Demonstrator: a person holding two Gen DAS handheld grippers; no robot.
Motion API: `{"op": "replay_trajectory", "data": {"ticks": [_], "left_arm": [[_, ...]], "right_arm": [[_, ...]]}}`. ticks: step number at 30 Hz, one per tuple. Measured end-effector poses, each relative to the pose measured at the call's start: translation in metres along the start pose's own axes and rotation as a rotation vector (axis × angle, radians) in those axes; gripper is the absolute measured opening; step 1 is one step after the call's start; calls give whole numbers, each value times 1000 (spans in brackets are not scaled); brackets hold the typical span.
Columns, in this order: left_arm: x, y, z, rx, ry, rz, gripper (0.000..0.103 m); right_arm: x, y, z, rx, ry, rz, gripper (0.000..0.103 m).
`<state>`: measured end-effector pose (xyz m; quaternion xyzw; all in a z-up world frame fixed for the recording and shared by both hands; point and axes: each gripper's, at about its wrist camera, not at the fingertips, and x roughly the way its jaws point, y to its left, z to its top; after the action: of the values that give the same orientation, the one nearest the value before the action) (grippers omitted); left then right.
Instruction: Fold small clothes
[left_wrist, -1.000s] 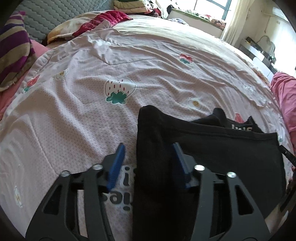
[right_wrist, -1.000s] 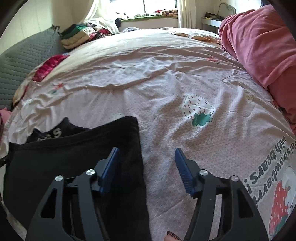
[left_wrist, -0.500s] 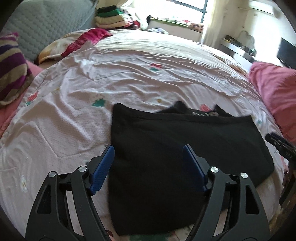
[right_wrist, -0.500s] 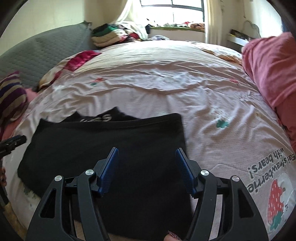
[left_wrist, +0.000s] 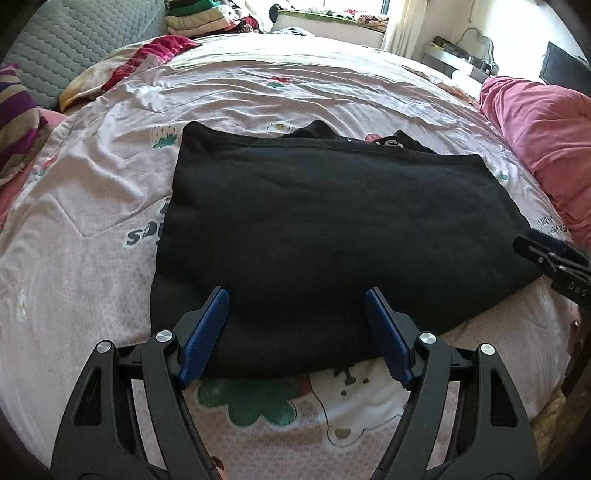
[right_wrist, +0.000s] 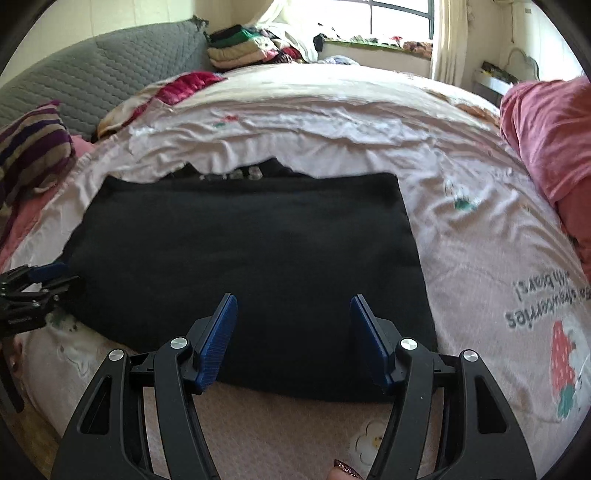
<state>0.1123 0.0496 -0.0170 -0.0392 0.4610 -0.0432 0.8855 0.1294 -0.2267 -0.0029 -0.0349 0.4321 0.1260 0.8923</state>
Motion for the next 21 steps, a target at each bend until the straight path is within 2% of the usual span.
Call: {"op": "replay_trajectory", "data": {"ticks": [6, 10, 16, 21], "left_arm": [[2, 2, -5, -5, 4, -6, 68], [3, 1, -7, 2, 4, -1, 68], [2, 0, -8, 7, 4, 4, 68], [2, 0, -8, 6, 3, 2, 68]], "right_arm": [[11, -17, -16, 97, 74, -7, 62], [9, -22, -22, 146, 71, 5, 62], [7, -18, -23, 131, 63, -20, 62], [4, -24, -21, 173, 49, 6, 62]]}}
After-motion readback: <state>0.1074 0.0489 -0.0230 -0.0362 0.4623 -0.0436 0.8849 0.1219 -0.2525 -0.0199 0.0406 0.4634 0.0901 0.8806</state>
